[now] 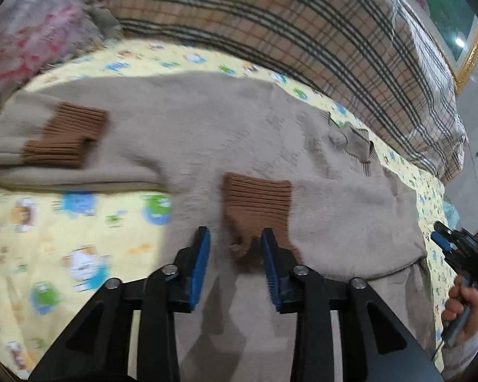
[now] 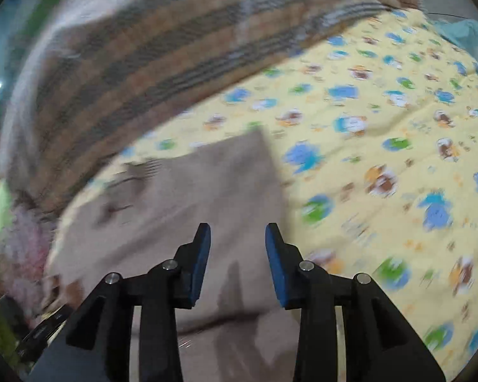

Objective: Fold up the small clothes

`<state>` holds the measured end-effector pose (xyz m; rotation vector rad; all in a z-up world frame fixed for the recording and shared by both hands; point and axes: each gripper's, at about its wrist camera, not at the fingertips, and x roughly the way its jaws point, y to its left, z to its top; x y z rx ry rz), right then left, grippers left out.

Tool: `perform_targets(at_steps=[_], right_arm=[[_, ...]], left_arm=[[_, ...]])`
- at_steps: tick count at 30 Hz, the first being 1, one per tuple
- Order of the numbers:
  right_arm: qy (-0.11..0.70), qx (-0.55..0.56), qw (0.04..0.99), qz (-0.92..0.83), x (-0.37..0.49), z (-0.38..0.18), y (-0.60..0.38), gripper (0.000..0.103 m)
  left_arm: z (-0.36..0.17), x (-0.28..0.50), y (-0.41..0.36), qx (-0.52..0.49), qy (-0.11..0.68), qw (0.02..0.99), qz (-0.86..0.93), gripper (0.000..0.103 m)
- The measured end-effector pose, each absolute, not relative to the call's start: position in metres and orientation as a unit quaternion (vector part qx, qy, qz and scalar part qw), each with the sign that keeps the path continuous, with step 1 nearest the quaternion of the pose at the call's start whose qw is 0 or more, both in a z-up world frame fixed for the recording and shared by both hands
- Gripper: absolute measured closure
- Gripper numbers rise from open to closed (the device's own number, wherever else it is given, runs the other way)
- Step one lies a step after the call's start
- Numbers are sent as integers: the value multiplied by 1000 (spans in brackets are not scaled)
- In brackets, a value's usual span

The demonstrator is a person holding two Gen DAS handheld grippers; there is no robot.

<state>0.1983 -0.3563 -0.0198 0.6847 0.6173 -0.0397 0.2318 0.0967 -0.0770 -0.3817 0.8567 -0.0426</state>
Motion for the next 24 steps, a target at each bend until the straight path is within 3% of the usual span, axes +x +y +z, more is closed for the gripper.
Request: perform_targets(at_steps=[1,3,10,13,24], right_arm=[[292,332,897,6,190,-16,-343,65],[293,333,895,37,181,-15,-322,64],[331,355,867,109,168,-40,-256,64],[355,354,857,120,166,-52,-234,64],[387,377,836,102,172,-63,-224,64]], left_arm=[[-73,222,108,-180,409,894,-8,55],[-68,209,126,-175,404,898,17,29],[-50,191,205,-156,380,907,96,27],[-43,200,230,-114,370,914,119,21],[-82,244,245,65,457,884,80,21]])
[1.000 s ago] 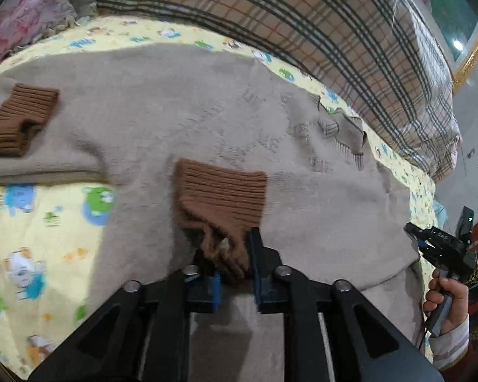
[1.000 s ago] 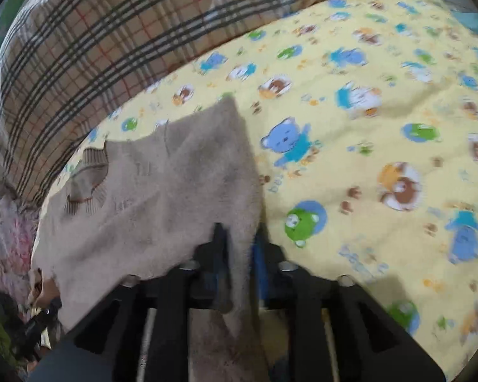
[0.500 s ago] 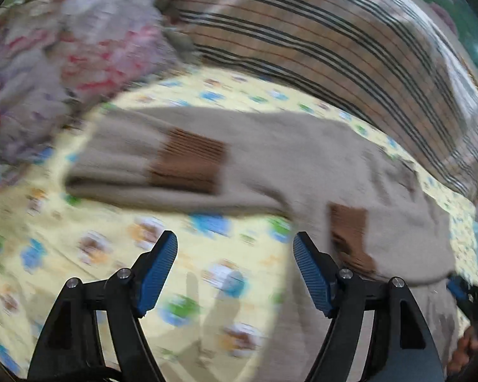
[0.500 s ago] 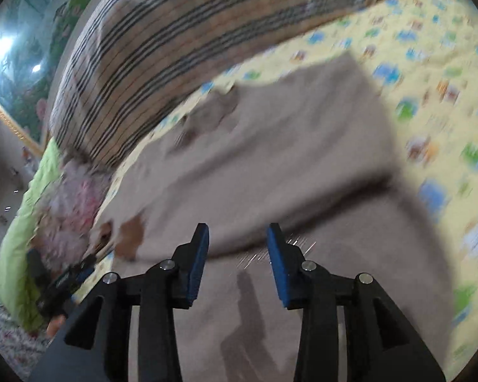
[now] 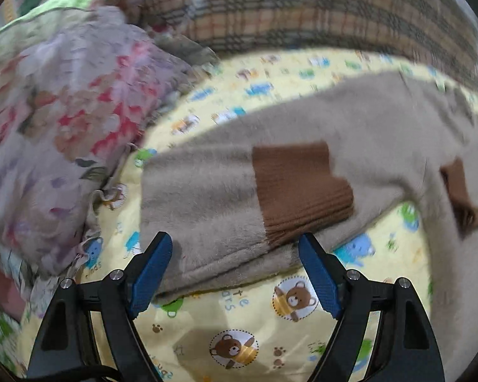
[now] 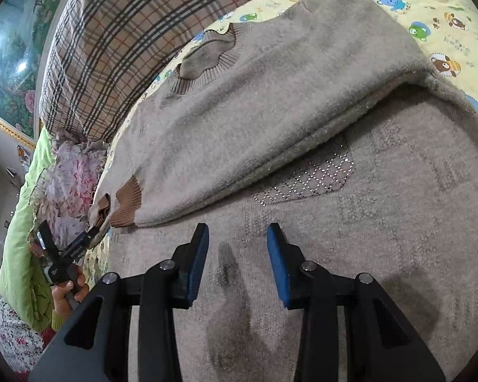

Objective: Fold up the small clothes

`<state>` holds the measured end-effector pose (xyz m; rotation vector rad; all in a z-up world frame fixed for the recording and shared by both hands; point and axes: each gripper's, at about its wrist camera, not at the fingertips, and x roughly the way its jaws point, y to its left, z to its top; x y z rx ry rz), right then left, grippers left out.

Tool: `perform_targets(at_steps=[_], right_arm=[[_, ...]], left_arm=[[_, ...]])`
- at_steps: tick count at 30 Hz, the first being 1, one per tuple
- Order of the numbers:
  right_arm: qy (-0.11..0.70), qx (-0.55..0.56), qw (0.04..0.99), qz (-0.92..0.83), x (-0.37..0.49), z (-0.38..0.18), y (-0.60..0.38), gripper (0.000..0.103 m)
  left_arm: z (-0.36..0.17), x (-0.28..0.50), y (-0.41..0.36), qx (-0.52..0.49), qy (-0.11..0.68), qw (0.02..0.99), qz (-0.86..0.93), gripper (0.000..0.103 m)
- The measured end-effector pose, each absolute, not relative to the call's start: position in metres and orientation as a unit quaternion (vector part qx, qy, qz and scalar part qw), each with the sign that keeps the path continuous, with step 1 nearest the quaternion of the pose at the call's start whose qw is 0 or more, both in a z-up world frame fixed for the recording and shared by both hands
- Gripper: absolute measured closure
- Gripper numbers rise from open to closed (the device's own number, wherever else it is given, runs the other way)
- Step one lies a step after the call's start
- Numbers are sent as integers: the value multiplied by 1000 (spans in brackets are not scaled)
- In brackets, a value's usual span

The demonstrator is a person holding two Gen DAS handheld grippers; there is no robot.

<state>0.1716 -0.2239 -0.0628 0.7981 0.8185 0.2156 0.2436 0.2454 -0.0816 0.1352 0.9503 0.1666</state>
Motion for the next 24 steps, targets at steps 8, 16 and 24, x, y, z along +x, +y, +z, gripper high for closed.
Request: perform_targets(at_steps=[8,16,24], right_arm=[[390,384,832,91,175,-65,-223,64],[370,396,832,117,166,-53,-221,64],[341,401,841,128,156,-38,-231,64]], left_arm=[[-92,262,252,84,471,875,81,45],[-43,257,222,18,427,903,45,97],[25,251,113,-104,351,926,-94,97]])
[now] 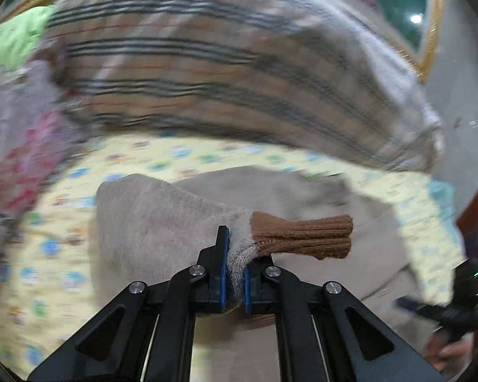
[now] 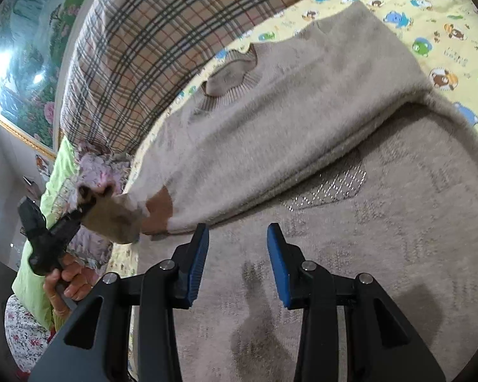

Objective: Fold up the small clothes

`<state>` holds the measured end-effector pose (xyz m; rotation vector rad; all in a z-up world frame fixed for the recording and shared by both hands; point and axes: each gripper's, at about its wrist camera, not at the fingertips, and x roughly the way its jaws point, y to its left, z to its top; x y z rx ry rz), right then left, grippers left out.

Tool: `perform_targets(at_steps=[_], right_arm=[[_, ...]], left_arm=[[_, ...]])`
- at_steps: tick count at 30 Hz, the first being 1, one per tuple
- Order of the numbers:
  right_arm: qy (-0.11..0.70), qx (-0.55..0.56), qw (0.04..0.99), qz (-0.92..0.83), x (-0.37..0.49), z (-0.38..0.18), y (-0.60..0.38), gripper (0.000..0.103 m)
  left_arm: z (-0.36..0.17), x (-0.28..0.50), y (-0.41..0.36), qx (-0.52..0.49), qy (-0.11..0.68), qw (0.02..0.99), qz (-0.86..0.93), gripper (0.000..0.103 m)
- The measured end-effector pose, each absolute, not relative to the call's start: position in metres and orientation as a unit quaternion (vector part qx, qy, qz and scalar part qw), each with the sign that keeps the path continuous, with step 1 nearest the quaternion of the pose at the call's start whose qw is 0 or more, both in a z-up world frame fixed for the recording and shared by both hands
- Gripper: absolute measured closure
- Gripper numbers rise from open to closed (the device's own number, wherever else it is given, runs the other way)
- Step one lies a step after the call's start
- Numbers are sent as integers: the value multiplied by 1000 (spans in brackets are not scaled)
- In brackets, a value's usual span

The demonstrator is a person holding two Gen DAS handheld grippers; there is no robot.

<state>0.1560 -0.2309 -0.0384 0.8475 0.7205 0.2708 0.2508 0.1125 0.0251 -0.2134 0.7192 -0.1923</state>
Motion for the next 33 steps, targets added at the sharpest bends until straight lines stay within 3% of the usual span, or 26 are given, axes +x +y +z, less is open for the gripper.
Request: perform_targets(at_steps=[5,10,13,15,17,18,20,21,26,33], right_arm=[[329,413,842,111,149,-40,-253,64],[315,425,845,81,142,-43,-281,64],[312,427,846,68,141,-45,-293,64],[310,428,846,66,142,-44,-297,64],[310,422,849,68,148,-42,-297,64],[311,419,850,69,150,-41,-295,63],[314,419,848,77,159,-41,-291,53],[315,423,846,81,163,-42,-289,52],[325,447,823,126,193,-47,-263,51],[330,428,839,69,215,-47,-242,51]], left_arm=[[14,270,18,-105,345,921,-147,97],[-29,300,-59,-94,389,898,-184,96],[-58,308,-79,-85,426,883,-177,92],[-74,309,-82,-85,451,872,-170,83],[-77,302,-75,-90,463,864,-174,74],[-74,296,-71,-89,461,866,-174,61],[-63,277,-56,-78,443,878,-164,45],[-58,268,-48,-74,433,884,-158,41],[-49,242,22,-75,423,897,-101,40],[-84,238,109,-105,459,882,4,39]])
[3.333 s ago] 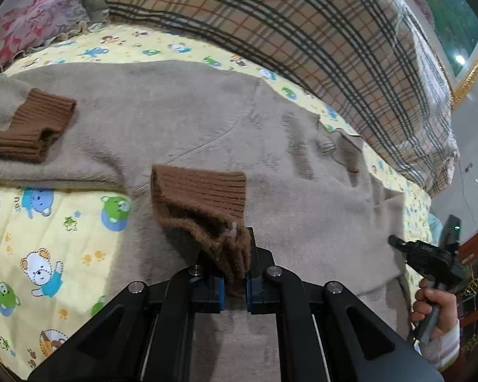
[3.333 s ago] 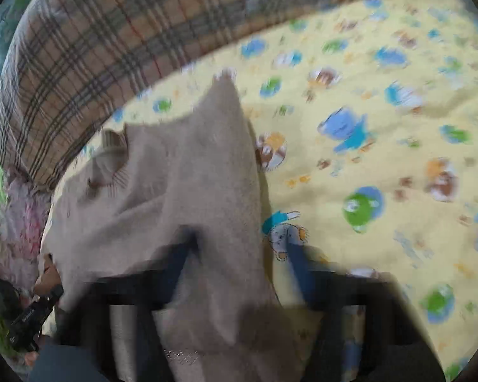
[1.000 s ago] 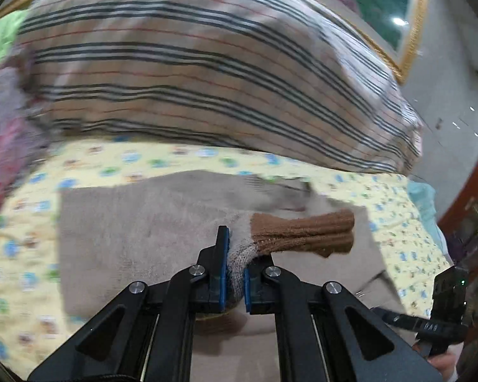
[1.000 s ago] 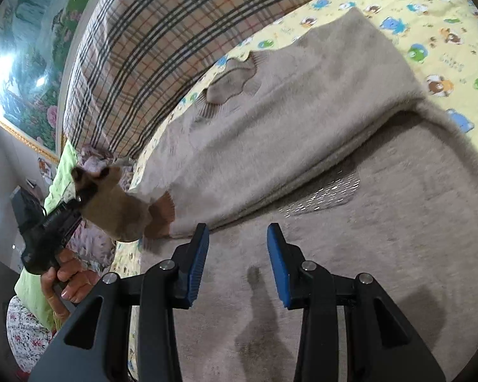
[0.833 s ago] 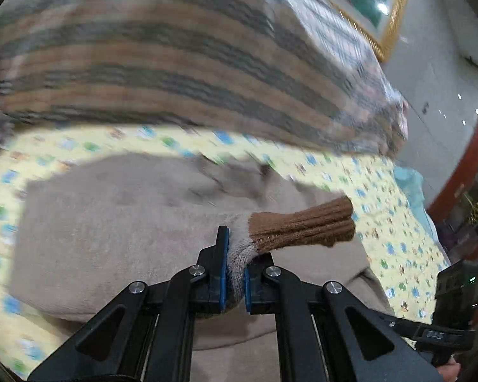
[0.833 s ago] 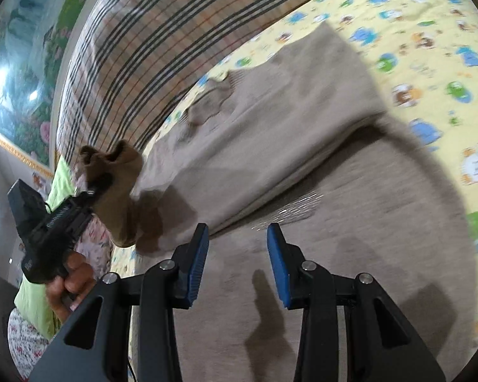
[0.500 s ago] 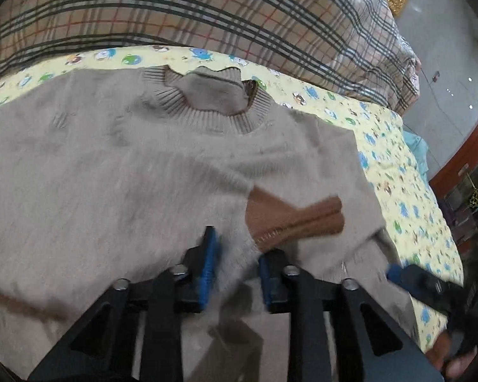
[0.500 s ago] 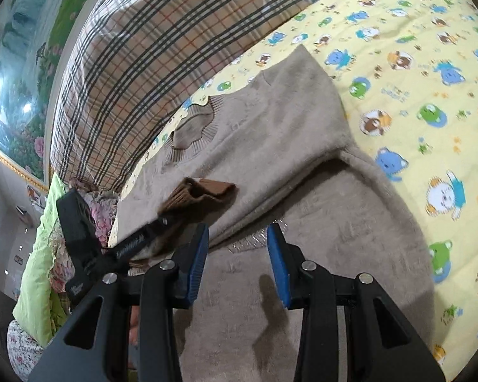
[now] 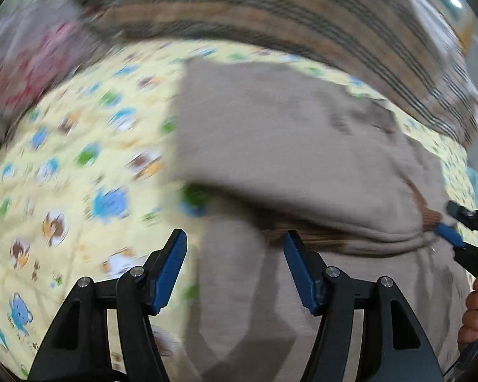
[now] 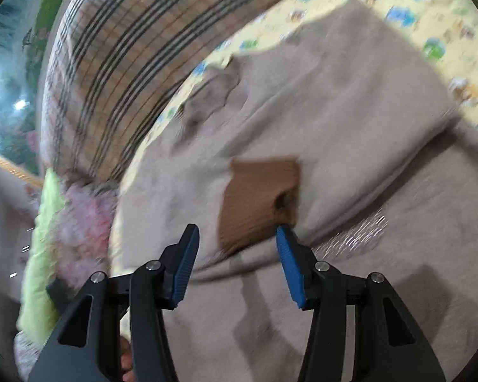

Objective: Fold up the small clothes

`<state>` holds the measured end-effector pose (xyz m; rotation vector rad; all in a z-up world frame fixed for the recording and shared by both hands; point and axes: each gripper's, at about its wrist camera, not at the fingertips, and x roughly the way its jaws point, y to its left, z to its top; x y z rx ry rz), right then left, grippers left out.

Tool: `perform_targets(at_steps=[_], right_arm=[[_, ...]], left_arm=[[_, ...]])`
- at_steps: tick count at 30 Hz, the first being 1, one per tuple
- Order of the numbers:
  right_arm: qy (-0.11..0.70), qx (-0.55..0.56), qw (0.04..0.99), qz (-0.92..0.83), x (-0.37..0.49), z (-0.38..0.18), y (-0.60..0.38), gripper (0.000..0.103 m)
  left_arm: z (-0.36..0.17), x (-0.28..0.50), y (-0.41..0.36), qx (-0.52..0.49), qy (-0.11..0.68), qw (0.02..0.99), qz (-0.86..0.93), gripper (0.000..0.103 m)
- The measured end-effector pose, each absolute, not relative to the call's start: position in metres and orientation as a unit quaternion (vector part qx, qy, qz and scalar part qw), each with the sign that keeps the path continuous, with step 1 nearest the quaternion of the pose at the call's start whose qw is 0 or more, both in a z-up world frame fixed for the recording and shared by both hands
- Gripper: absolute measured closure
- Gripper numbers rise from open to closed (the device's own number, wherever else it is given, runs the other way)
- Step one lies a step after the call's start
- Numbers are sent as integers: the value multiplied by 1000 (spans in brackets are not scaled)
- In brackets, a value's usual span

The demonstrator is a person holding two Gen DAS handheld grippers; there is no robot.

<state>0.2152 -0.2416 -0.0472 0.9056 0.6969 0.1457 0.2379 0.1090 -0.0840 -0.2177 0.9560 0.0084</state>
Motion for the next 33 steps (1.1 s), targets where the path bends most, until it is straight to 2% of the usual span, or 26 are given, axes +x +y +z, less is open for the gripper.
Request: perform_targets(at_steps=[4,7,9,10,11,13,19,20,22,27,30,33], right_arm=[[331,411,849,31,223,-49,-248,49],[393,415,820,37,246,-70,-244,45],[372,413,830,54,252,-66,-239,49],[364,407,835,70,255,-62,-236,79],[356,411,834,96,257,-58,-233,97],[335,418,836,121,256,-42,-235,97],[188,412,882,133,191,55,-296,97],[185,405,886,131,190,62,-306,97],[202,404,883,126,187,58,-321,97],[273,407,867,91,202,6,-326,97],[280,417,860,88,202,-15,-331,97],[277,403,869,79,202,-18,-332,97]], left_arm=[[-95,243,123,-122,458,880,21,34],[-96,248,117,-107,455,884,31,30],[-98,251,111,-93,457,883,42,30],[-97,253,109,-90,457,884,47,30],[-98,255,112,-92,457,883,50,30],[-97,259,115,-103,456,882,54,30],[-92,286,120,-126,442,885,77,30],[-93,289,121,-132,440,884,82,28],[-95,292,125,-151,435,882,97,28],[-90,285,128,-169,405,889,133,28],[-82,275,133,-188,380,895,139,27],[-85,278,129,-170,389,894,145,26]])
